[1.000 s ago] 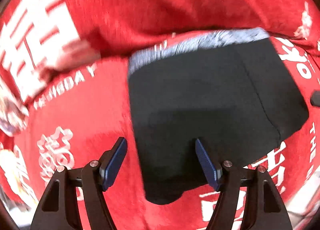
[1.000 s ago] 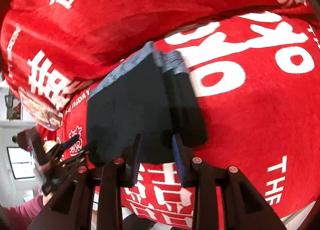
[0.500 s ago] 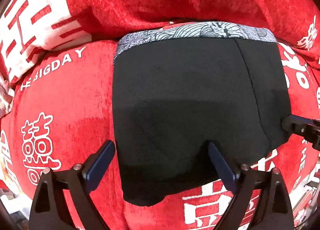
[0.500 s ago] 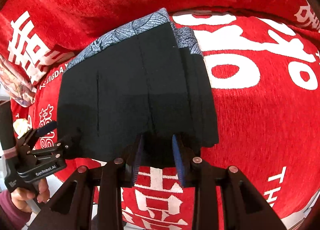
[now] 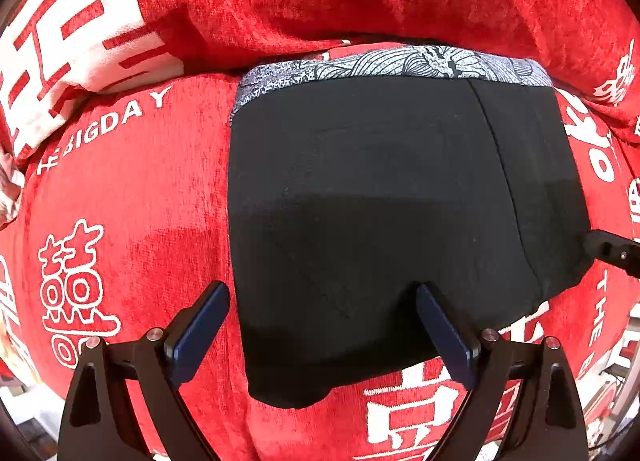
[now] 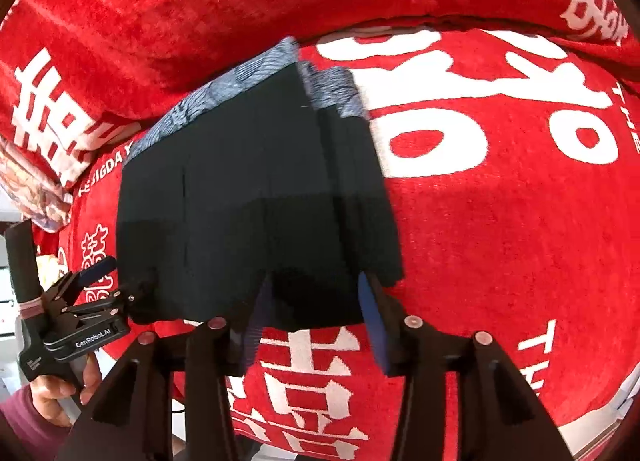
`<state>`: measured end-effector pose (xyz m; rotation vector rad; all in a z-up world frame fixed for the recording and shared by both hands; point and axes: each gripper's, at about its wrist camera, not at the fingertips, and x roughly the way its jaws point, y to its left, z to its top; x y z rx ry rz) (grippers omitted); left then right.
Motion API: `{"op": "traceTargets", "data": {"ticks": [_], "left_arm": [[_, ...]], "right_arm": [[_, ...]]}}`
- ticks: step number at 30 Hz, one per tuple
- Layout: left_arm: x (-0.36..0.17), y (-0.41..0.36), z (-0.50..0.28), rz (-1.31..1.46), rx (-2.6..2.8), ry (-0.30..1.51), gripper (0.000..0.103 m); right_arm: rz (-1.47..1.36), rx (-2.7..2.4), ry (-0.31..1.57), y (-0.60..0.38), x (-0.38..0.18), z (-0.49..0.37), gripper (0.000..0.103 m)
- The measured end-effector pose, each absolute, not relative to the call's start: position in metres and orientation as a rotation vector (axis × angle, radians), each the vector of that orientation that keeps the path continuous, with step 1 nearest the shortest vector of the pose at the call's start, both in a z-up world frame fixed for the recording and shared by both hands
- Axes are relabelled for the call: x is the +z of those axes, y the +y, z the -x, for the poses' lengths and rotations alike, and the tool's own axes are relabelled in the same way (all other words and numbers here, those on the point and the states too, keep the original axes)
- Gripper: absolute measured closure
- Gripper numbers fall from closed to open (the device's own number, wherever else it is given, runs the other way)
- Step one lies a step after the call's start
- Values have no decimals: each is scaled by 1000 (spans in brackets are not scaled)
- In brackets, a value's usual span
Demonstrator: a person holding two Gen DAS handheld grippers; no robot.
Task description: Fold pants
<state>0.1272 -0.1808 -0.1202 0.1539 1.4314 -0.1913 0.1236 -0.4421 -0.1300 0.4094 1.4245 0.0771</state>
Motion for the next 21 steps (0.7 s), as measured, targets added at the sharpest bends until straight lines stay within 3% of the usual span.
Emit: {"op": "traceTargets", "data": {"ticks": [14,21], "left_arm": [[-115,-171,-149,-153,-156,1414,8],[-119,-170,-153,-154,-173,1426,8]], "right_arm": [[-457,57,1440,-454,-137,-126,53],[-449,57,1450,-456,-137,-133,48]]}}
